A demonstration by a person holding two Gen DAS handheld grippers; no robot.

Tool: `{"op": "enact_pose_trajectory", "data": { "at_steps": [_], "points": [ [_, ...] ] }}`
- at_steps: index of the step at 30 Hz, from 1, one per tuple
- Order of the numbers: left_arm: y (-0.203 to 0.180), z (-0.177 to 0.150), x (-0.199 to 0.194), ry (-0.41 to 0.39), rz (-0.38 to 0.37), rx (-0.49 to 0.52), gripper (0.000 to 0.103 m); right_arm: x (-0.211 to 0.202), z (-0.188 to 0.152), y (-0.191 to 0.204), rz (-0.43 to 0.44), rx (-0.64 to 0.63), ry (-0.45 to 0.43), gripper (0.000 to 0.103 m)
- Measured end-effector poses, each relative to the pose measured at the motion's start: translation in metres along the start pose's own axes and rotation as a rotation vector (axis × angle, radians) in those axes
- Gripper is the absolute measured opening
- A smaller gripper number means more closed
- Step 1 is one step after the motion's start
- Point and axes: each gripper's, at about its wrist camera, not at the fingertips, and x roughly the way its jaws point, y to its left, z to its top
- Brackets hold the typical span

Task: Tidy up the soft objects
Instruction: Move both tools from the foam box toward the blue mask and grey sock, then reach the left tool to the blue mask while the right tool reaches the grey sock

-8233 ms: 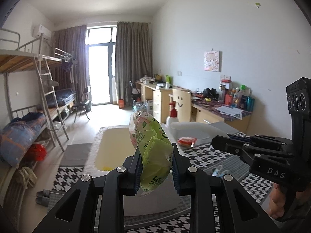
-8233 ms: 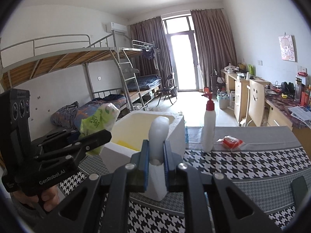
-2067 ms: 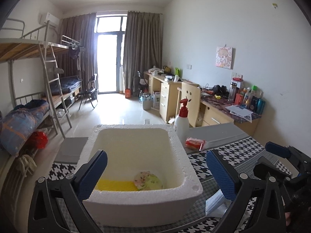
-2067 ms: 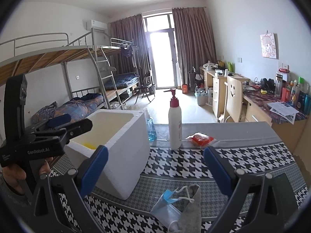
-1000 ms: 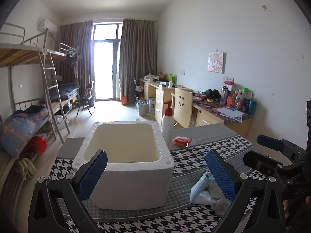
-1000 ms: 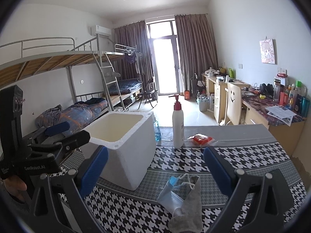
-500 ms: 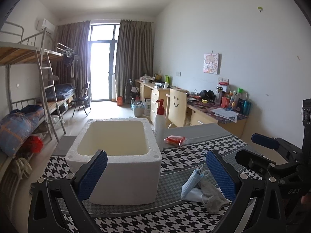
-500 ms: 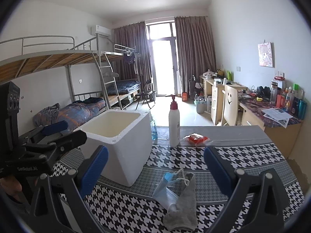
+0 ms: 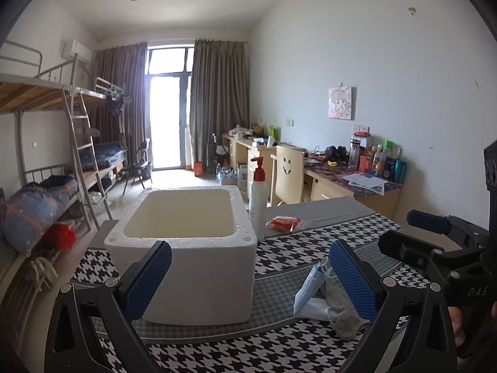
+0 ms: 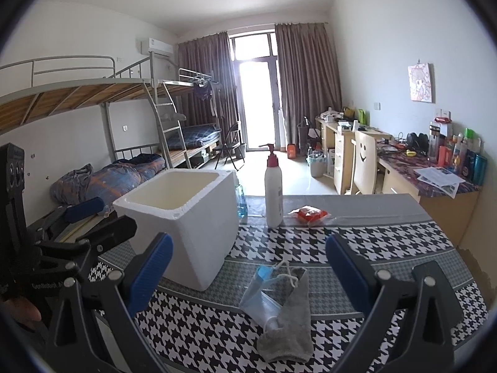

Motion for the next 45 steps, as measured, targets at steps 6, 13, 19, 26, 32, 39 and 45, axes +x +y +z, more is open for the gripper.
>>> {"op": "enact_pose_trajectory", "data": {
  "at_steps": [6, 13, 19, 26, 32, 39, 45],
  "points": [
    [0.003, -0.004, 0.003, 0.016, 0.004, -0.009, 0.102, 0.001, -0.005, -0.003, -0.010, 0.007, 0.012, 0.100],
    [0.002, -0.010, 0.008, 0.033, 0.005, -0.016, 0.102, 0.005, -0.012, -0.008, -0.021, 0.019, 0.034, 0.100],
    [-0.002, -0.014, 0.012, 0.047, 0.006, -0.014, 0.102, 0.006, -0.017, -0.012, -0.028, 0.026, 0.044, 0.100],
    [-0.006, -0.017, 0.015, 0.061, -0.007, -0.013, 0.102, 0.005, -0.023, -0.015, -0.034, 0.027, 0.052, 0.100],
    [-0.010, -0.021, 0.022, 0.085, -0.028, -0.010, 0.102, 0.007, -0.027, -0.021, -0.037, 0.035, 0.060, 0.100],
    [-0.016, -0.027, 0.031, 0.114, -0.064, -0.013, 0.102, 0.009, -0.035, -0.024, -0.042, 0.029, 0.081, 0.100],
    [-0.021, -0.034, 0.040, 0.141, -0.078, -0.005, 0.102, 0.015, -0.043, -0.032, -0.057, 0.046, 0.106, 0.100]
  ]
}}
